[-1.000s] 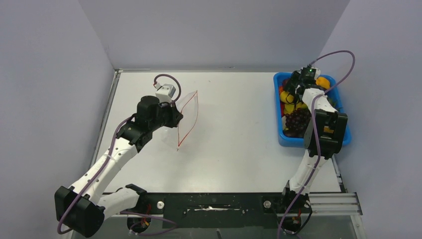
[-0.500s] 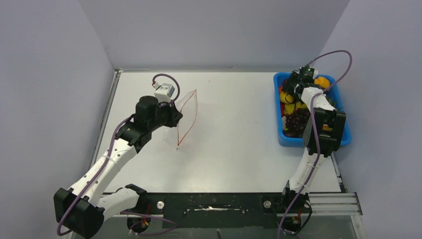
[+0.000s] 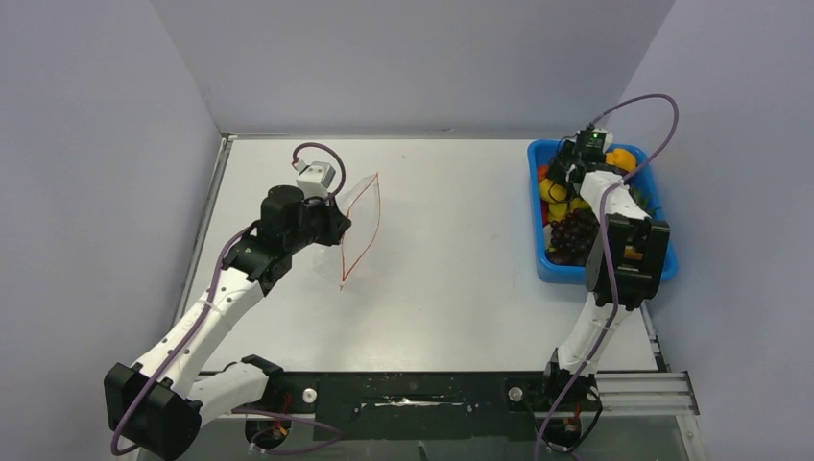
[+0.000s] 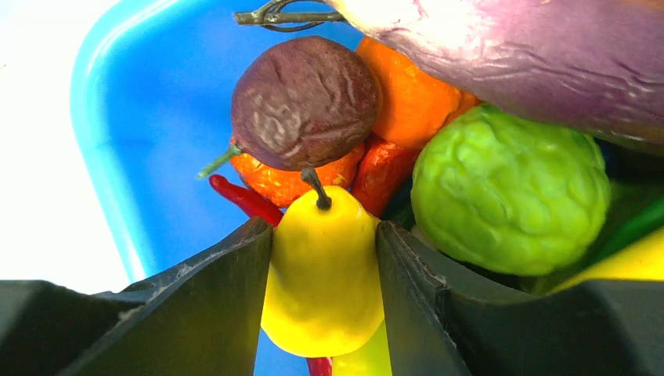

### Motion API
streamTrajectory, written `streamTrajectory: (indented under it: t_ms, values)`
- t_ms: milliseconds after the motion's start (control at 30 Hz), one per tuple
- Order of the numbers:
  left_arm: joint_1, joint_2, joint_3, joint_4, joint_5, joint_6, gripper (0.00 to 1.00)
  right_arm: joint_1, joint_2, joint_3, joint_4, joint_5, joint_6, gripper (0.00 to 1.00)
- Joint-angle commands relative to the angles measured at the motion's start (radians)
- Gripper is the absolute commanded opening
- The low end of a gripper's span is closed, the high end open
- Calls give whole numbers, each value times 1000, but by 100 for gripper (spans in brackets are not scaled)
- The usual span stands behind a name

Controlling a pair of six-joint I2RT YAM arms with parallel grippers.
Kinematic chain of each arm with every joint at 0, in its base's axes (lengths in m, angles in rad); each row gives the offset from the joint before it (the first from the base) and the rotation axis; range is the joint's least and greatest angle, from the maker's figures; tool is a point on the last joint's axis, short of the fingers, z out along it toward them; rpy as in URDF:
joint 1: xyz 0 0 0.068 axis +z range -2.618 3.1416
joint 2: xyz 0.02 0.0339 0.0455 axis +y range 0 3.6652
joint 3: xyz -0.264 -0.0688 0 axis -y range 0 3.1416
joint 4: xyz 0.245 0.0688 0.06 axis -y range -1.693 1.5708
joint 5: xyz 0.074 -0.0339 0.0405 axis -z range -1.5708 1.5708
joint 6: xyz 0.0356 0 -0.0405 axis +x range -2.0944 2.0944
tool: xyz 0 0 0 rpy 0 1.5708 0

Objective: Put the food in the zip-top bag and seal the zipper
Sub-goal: Pick up the fake fruit from the bin.

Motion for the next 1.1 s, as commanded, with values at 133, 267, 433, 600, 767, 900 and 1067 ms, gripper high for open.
streamTrajectory:
  t_ms: [133,267,433,600,767,900,1067]
  values:
    - [8,-24,2,62,-16,-9,0,71,-130,-32,-56,193,-76,37]
    - [8,-20,-1,66,-16,-13,0,90,-174,-51,-65,258,-88,36]
    - [8,-19,-7,80,-24,-32,0,128,-233,-69,-94,347,-107,35]
    - [8,-13,0,105,-19,-60,0,167,-280,-79,-148,435,-121,35]
    - [8,6,21,131,3,-102,0,220,-344,-85,-196,494,-127,34]
    - [7,26,47,133,16,-132,0,265,-388,-72,-235,515,-132,34]
    - [7,38,58,155,28,-177,0,360,-442,-65,-238,577,-192,34]
